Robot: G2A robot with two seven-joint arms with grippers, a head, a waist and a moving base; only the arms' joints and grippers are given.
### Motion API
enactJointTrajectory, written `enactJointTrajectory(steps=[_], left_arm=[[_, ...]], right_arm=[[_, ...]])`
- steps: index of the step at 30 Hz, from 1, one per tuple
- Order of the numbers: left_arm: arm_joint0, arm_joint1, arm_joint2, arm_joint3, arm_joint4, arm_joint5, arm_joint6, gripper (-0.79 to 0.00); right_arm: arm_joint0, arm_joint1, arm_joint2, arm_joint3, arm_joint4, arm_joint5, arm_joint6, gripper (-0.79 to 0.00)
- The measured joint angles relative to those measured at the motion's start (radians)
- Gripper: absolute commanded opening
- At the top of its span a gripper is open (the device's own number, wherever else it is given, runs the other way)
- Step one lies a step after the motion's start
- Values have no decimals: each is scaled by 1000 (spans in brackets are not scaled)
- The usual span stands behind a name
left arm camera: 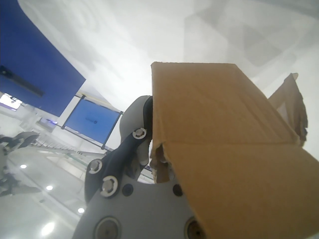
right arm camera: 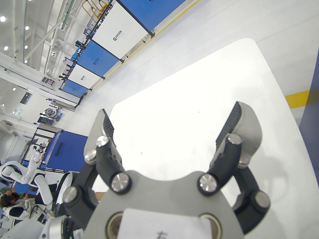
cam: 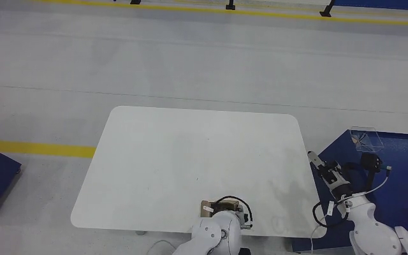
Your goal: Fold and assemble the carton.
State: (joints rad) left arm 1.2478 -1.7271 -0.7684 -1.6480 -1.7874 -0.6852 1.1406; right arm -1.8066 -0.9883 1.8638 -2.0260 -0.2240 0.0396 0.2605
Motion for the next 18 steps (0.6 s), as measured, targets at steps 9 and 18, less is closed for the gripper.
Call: enactJointTrajectory(steps=[9, 18], left_arm=[[-129, -72, -4, 246, -51, -25, -30, -785], [-263, -139, -44, 490, 29, 43, 37, -613]], right_arm=[[0, 0, 0, 0, 0, 0, 0, 0], [0, 0, 0, 0, 0, 0, 0, 0]])
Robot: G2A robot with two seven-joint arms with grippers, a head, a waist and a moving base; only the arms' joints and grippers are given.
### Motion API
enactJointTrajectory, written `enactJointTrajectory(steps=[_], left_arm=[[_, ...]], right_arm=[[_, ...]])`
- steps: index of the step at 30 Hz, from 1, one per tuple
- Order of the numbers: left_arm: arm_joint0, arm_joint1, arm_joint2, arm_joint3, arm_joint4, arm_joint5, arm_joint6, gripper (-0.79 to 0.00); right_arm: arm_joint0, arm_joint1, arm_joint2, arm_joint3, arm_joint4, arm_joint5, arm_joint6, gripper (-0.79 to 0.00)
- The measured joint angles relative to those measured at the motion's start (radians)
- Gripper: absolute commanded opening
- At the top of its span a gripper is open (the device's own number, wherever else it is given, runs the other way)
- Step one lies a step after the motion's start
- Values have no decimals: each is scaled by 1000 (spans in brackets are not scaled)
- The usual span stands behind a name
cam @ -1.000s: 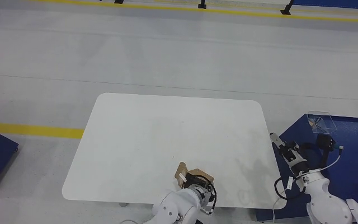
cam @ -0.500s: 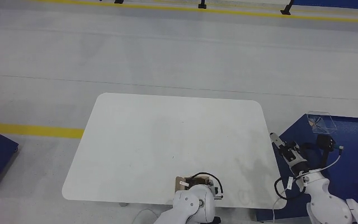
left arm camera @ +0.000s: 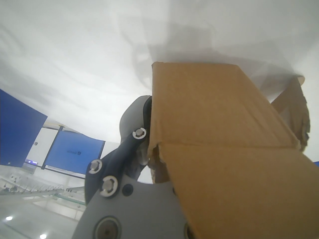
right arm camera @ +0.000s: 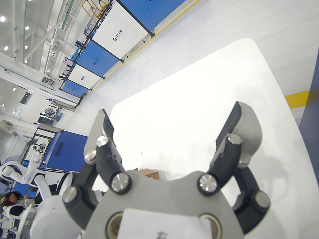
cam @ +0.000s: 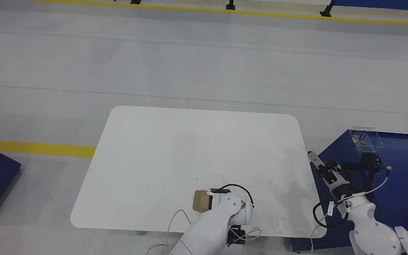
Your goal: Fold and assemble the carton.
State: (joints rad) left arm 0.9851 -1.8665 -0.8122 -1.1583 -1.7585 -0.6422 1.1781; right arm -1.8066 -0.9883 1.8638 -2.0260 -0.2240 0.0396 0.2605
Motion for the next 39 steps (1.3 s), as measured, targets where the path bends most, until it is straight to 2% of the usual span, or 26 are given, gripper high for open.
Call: enactJointTrajectory(steps=[1, 2, 6, 9, 15, 18, 20, 22, 26, 29, 32, 34, 39], left_arm=[[-15, -5, -7, 25, -16, 4, 4, -194], [-25, -8, -8, 39, -23, 5, 5, 0], [-54, -16, 2, 70, -39, -12, -12, 0], [-60, -18, 19, 58, -39, -23, -23, 0], [6, 1, 47, -63, 33, -38, -38, 0], [63, 29, 79, -188, 143, -35, -35, 0], [116, 61, 126, -307, 251, -23, -30, 0], [164, 99, 178, -426, 369, 28, -45, 0], [244, 182, 221, -588, 529, 150, -195, 0], [292, 237, 207, -621, 595, 241, -337, 0], [339, 283, 194, -627, 592, 335, -464, 0], [346, 290, 193, -626, 591, 365, -496, 0], [344, 288, 193, -626, 591, 346, -476, 0]], right_arm=[[0, 0, 0, 0, 0, 0, 0, 0], [0, 0, 0, 0, 0, 0, 0, 0], [0, 0, 0, 0, 0, 0, 0, 0], [0, 0, 0, 0, 0, 0, 0, 0], [0, 0, 0, 0, 0, 0, 0, 0], [0, 0, 0, 0, 0, 0, 0, 0], [0, 0, 0, 0, 0, 0, 0, 0], [0, 0, 0, 0, 0, 0, 0, 0], [0, 0, 0, 0, 0, 0, 0, 0], [0, 0, 0, 0, 0, 0, 0, 0], [0, 0, 0, 0, 0, 0, 0, 0], [0, 0, 0, 0, 0, 0, 0, 0], [0, 0, 0, 0, 0, 0, 0, 0]])
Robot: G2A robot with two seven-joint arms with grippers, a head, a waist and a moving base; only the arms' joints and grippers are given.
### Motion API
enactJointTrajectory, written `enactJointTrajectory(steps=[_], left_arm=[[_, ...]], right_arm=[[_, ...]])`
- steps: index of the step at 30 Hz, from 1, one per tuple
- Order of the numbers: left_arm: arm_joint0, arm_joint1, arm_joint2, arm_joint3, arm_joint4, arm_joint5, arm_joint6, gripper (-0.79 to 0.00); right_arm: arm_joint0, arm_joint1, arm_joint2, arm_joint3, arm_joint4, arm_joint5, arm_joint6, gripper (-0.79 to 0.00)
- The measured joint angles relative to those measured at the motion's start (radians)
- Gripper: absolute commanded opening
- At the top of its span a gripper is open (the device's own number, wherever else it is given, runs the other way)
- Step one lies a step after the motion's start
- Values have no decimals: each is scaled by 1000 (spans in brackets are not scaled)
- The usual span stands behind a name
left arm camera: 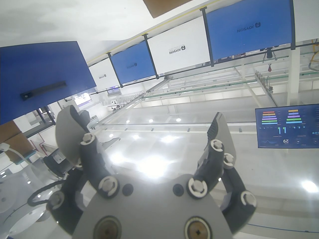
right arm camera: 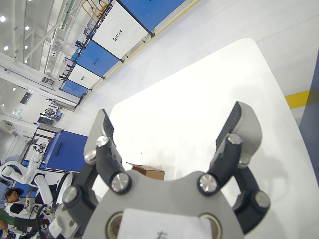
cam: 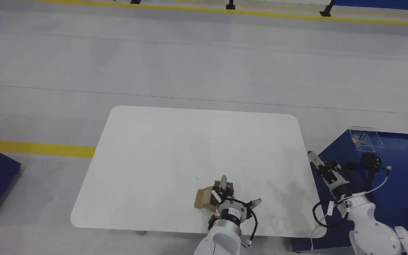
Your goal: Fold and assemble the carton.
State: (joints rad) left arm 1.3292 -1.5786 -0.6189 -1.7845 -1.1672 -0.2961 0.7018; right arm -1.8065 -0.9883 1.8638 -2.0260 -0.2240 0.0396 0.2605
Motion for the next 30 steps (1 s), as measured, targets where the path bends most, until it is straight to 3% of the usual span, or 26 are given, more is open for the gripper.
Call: enactJointTrajectory(steps=[20, 24, 30], left_arm=[[-4, 1, -1, 1, 5, 5, -4, 0], [-32, 16, 0, -52, 195, 130, 35, 0], [-42, 68, -7, -195, 475, 437, 72, 0]], right_arm=[[3, 0, -4, 0, 11, -8, 11, 0], [59, 10, 2, -1, 30, 39, 171, 0], [173, 23, -85, 22, -86, 71, 377, 0]])
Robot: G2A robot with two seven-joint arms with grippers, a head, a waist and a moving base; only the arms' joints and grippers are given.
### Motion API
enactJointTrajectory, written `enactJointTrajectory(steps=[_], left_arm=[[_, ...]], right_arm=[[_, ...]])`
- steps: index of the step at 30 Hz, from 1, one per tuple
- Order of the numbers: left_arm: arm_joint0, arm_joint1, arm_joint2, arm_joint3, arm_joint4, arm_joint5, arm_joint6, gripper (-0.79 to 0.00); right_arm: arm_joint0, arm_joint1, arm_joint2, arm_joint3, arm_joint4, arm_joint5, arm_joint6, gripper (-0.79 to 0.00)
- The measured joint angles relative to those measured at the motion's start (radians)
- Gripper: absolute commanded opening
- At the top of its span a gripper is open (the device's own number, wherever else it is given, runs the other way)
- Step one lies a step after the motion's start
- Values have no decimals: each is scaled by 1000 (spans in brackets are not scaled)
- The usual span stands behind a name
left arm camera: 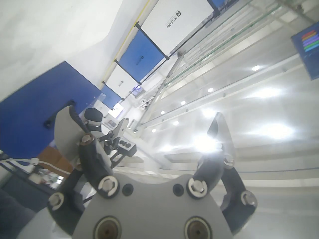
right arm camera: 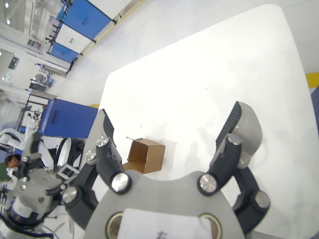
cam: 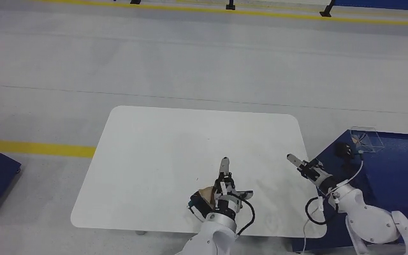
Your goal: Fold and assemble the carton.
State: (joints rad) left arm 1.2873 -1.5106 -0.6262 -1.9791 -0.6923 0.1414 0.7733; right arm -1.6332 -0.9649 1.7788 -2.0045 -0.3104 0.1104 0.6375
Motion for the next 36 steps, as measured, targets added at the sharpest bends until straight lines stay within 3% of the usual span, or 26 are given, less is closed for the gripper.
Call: enactJointTrajectory(steps=[4, 7, 15, 18, 20, 25, 28, 31, 36], left_arm=[[44, 57, -34, -101, 56, 212, -116, 0], [79, 87, -50, -134, 88, 275, -218, 0], [75, 87, -51, -128, 90, 275, -207, 0], [61, 90, -42, -107, 133, 375, -237, 0], [60, 95, -39, -111, 154, 502, -244, 0], [107, 114, -65, -146, 165, 774, -251, 0], [175, 129, -112, -171, 111, 862, -263, 0], [229, 146, -128, -153, 92, 873, -273, 0], [246, 163, -109, -89, 77, 871, -269, 0]], right_arm=[[106, 3, -83, 79, 15, -9, 112, 0], [160, 2, -126, 125, 24, -7, 149, 0], [170, 2, -148, 134, 22, -9, 185, 0], [181, -2, -170, 165, 69, -2, 175, 0], [205, -4, -223, 185, 69, -6, 145, 0], [275, -17, -399, 225, -236, -5, 75, 0], [310, -29, -501, 247, -383, 22, 24, 0], [353, -45, -593, 285, -468, 62, 5, 0], [416, -67, -679, 334, -493, 71, 9, 0]])
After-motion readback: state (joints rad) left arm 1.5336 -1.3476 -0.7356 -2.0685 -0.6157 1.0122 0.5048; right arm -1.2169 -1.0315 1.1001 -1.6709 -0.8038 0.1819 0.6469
